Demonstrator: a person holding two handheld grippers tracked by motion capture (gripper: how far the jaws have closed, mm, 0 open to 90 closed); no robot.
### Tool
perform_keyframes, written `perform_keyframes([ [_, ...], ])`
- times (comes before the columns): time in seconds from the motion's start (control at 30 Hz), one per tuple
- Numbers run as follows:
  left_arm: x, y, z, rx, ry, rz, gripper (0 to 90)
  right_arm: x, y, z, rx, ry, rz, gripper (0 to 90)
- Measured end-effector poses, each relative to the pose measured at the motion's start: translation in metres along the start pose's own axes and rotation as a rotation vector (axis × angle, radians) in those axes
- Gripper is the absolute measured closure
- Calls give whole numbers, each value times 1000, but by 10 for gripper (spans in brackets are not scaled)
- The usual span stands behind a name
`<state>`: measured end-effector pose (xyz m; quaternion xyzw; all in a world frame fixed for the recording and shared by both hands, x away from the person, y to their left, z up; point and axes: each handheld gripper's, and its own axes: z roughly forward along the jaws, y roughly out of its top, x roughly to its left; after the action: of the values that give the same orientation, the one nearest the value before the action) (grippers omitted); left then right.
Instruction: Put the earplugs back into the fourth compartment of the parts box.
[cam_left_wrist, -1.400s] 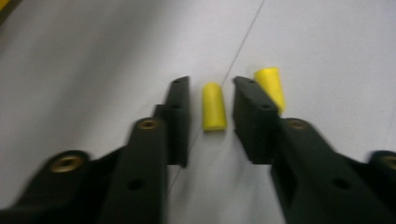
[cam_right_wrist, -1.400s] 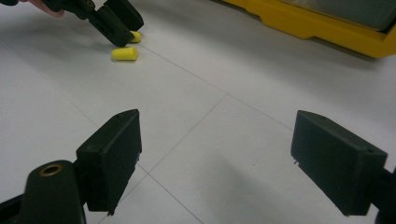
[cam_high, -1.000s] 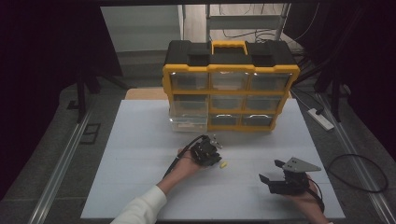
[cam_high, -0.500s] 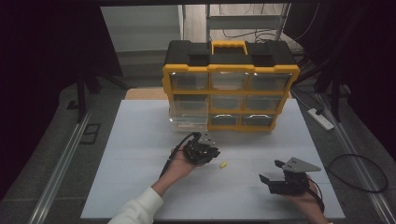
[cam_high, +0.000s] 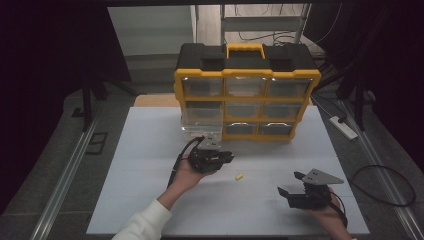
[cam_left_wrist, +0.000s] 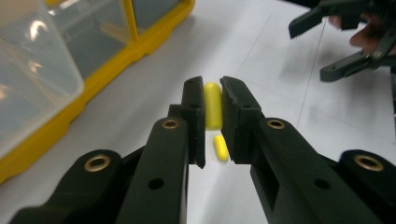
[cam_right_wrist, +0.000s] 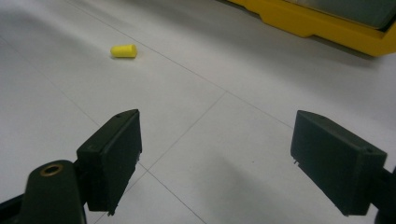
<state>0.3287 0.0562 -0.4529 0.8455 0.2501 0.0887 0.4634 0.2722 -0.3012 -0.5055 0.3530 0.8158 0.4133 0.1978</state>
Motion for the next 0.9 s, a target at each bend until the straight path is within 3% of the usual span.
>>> perform_keyframes([
  [0.2, -1, 6, -15, -57, 10, 5, 795, 0, 0, 0, 0, 0, -3, 172],
  [0.53, 0, 22, -57, -172, 32, 4, 791, 0, 0, 1, 6, -3, -4, 172],
  [0.9, 3, 27, -84, -242, 65, 7, 791, 0, 0, 1, 7, -4, -5, 172],
])
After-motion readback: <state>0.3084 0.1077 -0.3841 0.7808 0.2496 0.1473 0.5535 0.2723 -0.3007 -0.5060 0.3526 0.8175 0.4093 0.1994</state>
